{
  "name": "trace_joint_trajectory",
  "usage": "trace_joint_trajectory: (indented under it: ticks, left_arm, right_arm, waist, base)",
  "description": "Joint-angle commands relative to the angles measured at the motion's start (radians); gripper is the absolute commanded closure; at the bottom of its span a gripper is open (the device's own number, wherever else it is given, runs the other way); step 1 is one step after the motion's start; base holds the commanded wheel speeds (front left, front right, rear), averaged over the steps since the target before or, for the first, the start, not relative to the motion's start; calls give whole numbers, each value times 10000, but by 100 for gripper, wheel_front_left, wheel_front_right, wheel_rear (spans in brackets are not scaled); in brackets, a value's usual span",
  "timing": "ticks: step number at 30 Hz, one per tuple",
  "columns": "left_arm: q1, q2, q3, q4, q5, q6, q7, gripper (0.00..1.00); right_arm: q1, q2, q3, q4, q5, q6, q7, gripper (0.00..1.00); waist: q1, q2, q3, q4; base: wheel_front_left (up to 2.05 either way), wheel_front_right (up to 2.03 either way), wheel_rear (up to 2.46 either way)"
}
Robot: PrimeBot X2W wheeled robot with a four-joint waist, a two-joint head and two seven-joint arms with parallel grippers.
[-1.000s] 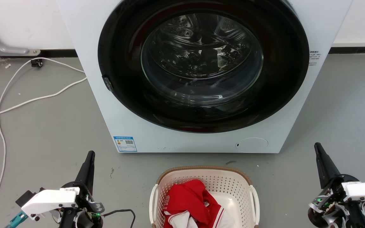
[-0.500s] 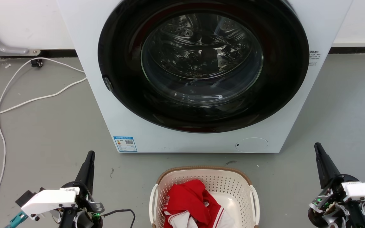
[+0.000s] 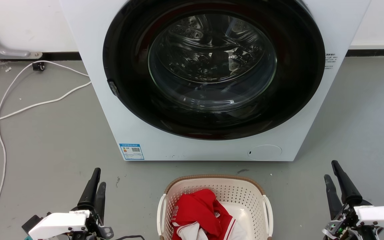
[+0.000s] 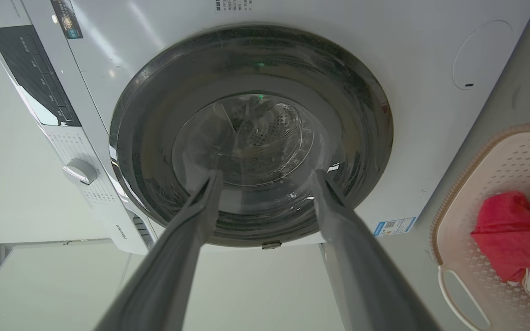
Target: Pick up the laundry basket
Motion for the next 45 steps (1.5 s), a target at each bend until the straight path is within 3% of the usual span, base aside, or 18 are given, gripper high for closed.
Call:
trace_joint_trajectory:
  ticks: [1,13,19,26,35,45]
  left_arm:
    - [-94,27,-70,-284,135,-5,-139,0]
    - [115,35,50,-735,1209,-11,-781,0]
    - [161,38,258,-968,2117,35,-1029,0]
    - [225,42,263,-1480,3145,434,-1297,0]
    - [332,46,-20,-2472,5160,845,-1609,0]
    - [556,50,-766,-3218,7579,800,-1937,0]
  right_arm:
    - [-90,-25,71,-326,-127,0,-133,0]
    - [175,-28,-141,-771,-1519,1,-782,0]
    - [150,-29,-401,-1124,-2790,1,-1030,0]
    - [150,-31,-519,-1797,-4752,1,-1300,0]
    - [286,-34,-313,-2620,-7187,1,-1617,0]
    - [494,-35,-20,-3162,-9320,2,-1940,0]
  waist:
    - [0,-1,3,0]
    - [0,-1,12,7]
    - [0,-1,17,13]
    - [0,-1,28,20]
    - [0,-1,36,15]
    - [0,-1,45,-1]
  base:
    - [0,0,0]
    - [0,0,0]
    - [0,0,0]
    - [0,0,0]
    - [0,0,0]
    - [0,0,0]
